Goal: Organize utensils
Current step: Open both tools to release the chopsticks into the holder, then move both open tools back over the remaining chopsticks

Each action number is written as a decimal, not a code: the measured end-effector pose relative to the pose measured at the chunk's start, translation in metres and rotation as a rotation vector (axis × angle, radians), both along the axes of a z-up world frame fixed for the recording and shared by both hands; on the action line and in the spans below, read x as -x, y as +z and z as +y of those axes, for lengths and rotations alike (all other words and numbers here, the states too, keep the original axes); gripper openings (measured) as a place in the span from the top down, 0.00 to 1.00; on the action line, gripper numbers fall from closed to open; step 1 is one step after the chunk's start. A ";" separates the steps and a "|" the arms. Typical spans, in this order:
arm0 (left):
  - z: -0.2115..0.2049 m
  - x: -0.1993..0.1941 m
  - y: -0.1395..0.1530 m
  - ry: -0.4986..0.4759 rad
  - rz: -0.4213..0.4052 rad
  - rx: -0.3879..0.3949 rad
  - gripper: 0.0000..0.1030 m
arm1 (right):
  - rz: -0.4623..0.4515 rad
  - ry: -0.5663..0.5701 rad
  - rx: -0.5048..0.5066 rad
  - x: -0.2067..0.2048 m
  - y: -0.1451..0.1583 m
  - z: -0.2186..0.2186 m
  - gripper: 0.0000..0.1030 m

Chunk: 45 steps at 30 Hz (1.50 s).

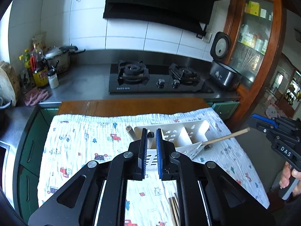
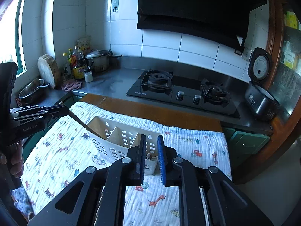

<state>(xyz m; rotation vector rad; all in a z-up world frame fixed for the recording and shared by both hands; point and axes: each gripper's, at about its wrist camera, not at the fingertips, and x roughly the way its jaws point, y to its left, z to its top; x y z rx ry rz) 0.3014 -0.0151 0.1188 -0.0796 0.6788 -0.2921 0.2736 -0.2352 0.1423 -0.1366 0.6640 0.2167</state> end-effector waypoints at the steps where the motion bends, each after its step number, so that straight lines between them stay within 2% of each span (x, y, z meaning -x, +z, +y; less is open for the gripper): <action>1: 0.000 0.005 0.004 -0.006 -0.009 0.005 0.89 | -0.009 0.000 -0.002 0.004 0.003 -0.002 0.81; 6: 0.004 0.045 0.021 -0.001 -0.069 -0.004 0.82 | -0.061 -0.002 -0.021 0.042 0.013 -0.006 0.72; 10: 0.012 0.080 0.019 0.008 -0.093 -0.015 0.76 | -0.064 0.029 -0.041 0.077 0.003 -0.005 0.72; 18: 0.028 0.146 -0.023 0.034 -0.050 -0.027 0.72 | -0.014 0.070 -0.031 0.148 -0.060 0.009 0.71; 24: 0.038 0.195 -0.062 0.049 -0.017 -0.010 0.71 | 0.067 0.053 -0.079 0.188 -0.120 0.011 0.71; 30: 0.043 0.234 -0.095 0.099 0.001 0.018 0.71 | 0.140 0.036 -0.099 0.209 -0.168 0.017 0.71; 32: 0.045 0.244 -0.105 0.119 0.006 0.023 0.71 | 0.170 0.037 -0.136 0.213 -0.180 0.018 0.72; 35: 0.046 0.252 -0.117 0.121 0.033 0.026 0.71 | 0.178 0.019 -0.137 0.217 -0.191 0.021 0.73; 37: 0.044 0.256 -0.124 0.123 0.045 -0.003 0.71 | 0.187 0.010 -0.141 0.217 -0.198 0.023 0.74; 39: 0.043 0.260 -0.130 0.124 0.049 -0.019 0.71 | 0.205 0.012 -0.147 0.215 -0.203 0.025 0.79; 45: 0.049 0.265 -0.134 0.133 0.060 -0.012 0.71 | 0.223 -0.007 -0.150 0.210 -0.213 0.027 0.84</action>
